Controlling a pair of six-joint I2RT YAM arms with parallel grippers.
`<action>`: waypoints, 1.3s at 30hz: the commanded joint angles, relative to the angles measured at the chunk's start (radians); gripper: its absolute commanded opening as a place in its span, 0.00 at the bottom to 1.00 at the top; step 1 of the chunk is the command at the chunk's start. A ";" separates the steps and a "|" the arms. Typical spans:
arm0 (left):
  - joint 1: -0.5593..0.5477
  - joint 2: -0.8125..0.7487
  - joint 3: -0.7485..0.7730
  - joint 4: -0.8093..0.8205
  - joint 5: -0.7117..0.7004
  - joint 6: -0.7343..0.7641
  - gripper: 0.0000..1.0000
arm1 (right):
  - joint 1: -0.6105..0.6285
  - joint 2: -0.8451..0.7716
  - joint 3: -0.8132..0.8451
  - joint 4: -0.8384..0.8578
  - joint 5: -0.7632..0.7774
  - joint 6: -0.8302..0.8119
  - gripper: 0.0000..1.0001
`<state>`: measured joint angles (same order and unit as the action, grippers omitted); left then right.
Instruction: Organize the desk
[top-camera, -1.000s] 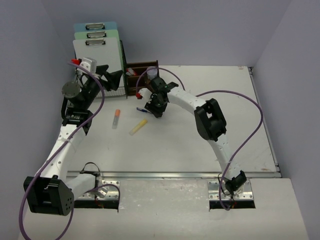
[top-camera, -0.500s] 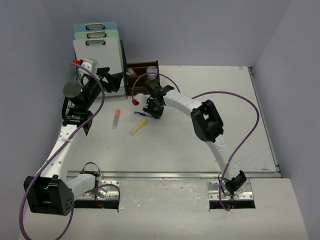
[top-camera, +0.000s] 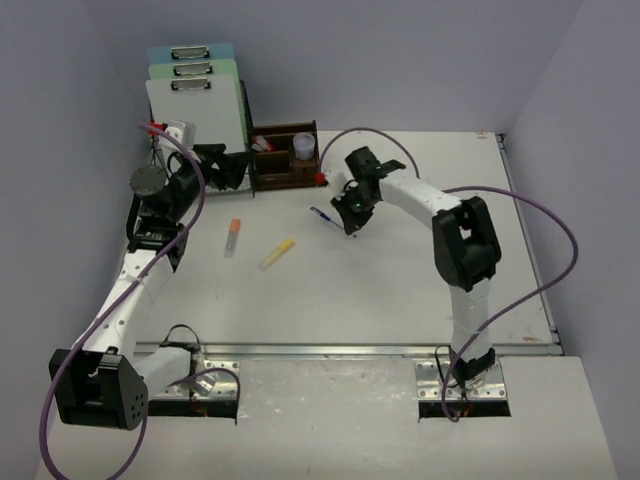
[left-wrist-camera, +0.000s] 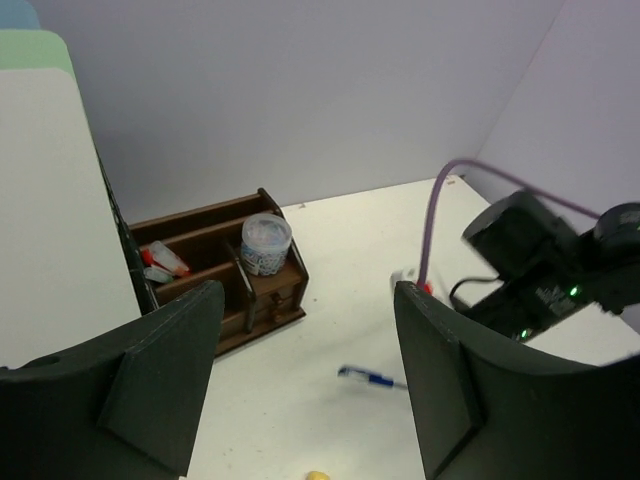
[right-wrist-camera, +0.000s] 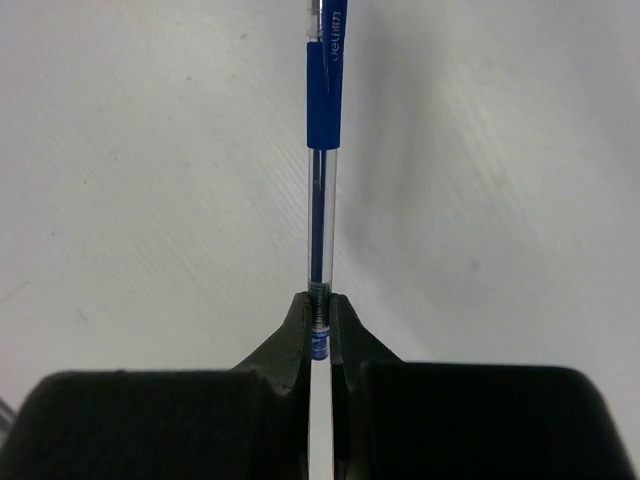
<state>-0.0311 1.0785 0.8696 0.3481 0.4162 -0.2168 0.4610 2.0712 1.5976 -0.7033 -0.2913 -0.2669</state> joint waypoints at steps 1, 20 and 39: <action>0.011 0.045 -0.015 0.068 0.079 -0.188 0.66 | -0.061 -0.240 -0.086 0.287 -0.228 0.266 0.00; -0.144 0.235 -0.008 0.242 0.225 -0.464 0.55 | 0.019 -0.488 -0.372 0.762 -0.567 0.708 0.00; -0.164 0.301 0.055 0.292 0.234 -0.444 0.00 | 0.054 -0.480 -0.372 0.673 -0.521 0.661 0.65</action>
<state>-0.2025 1.3639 0.8700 0.6086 0.6635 -0.7278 0.5111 1.6180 1.2034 -0.0096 -0.8247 0.4055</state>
